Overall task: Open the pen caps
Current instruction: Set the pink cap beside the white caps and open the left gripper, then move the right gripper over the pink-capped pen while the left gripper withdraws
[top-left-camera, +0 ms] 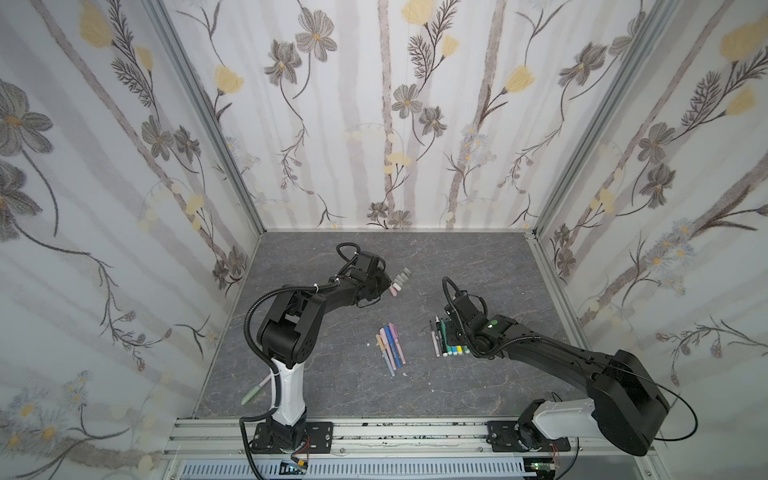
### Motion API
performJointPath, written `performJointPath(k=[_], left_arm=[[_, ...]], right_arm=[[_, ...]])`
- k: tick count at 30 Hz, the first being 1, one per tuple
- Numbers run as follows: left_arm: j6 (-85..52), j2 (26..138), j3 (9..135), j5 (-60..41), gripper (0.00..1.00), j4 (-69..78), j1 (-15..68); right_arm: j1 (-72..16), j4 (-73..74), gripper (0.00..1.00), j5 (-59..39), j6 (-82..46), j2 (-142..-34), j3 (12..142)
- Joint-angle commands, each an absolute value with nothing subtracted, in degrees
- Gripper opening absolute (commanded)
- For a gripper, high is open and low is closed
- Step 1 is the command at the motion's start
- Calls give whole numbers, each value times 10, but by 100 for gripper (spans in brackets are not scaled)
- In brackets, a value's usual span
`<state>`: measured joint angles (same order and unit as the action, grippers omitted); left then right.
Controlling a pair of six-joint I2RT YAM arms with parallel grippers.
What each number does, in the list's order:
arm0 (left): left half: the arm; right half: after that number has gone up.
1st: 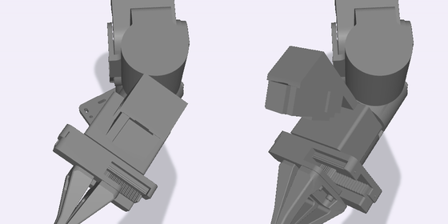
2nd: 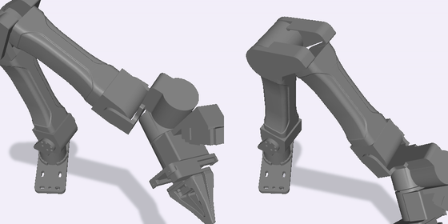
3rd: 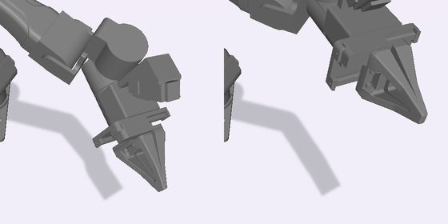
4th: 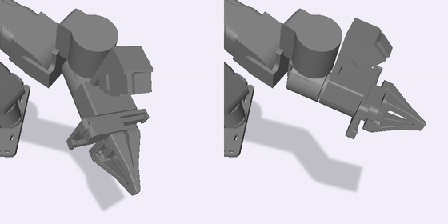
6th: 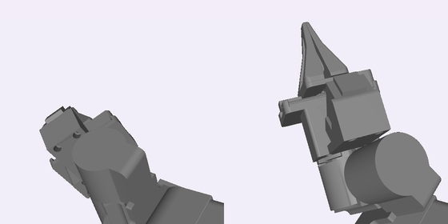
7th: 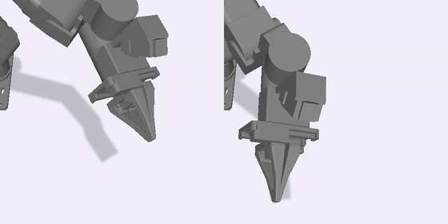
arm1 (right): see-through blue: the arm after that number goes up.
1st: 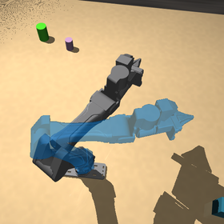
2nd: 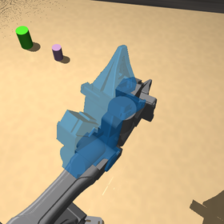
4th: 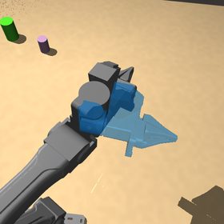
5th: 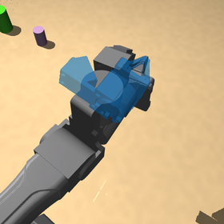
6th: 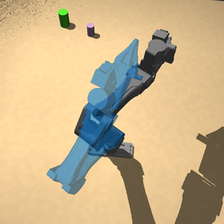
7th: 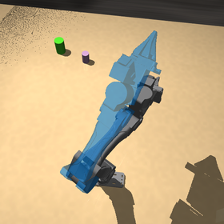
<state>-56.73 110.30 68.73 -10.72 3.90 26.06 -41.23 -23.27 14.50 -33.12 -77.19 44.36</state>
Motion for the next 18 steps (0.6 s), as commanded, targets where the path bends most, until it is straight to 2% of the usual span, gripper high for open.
performJointPath(k=[1, 11, 18], left_arm=[[-538, 1056, 670, -106, 26, 31, 252], [-423, 900, 564, -129, 29, -1, 183], [-408, 821, 450, -167, 30, 15, 107]], right_arm=[[-422, -216, 29, 122, -309, -778, 459], [-532, -217, 30, 109, -304, -891, 570], [-571, -231, 30, 113, -322, -974, 628]])
